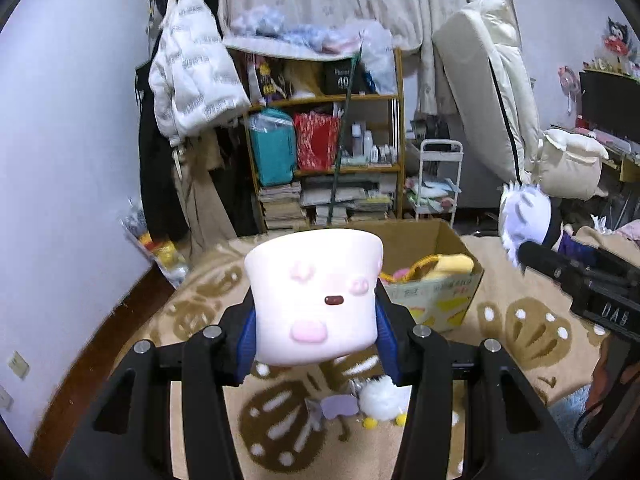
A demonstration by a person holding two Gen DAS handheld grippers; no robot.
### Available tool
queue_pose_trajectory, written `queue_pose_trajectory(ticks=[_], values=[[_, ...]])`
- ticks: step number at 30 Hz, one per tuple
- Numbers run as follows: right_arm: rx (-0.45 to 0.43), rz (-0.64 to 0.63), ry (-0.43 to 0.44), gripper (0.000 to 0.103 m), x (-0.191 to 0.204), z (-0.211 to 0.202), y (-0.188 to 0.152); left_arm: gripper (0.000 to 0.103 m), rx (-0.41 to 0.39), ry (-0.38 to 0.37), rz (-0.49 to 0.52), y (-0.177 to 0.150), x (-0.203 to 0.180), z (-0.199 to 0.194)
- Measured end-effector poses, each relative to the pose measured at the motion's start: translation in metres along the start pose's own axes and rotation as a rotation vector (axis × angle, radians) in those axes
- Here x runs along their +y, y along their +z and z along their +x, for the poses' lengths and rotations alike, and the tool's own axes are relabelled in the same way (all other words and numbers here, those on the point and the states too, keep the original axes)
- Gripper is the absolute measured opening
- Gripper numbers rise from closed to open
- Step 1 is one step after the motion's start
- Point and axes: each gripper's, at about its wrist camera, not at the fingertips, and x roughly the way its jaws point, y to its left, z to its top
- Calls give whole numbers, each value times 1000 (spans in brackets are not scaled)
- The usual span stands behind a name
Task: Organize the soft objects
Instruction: 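Lift both items over the box and open both tools to drop them in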
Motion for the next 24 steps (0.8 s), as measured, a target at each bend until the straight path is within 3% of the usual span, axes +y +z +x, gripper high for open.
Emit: queue_pose_trajectory(ticks=[7, 13, 24], values=[[-89, -1, 19, 78, -2, -14, 40, 49, -104, 15, 16, 35, 1, -14], [-138, -6, 42, 78, -3, -10, 68, 49, -156, 20, 36, 61, 2, 4], [-129, -108, 26, 79, 9, 31, 81, 49, -198, 10, 54, 85, -1, 39]])
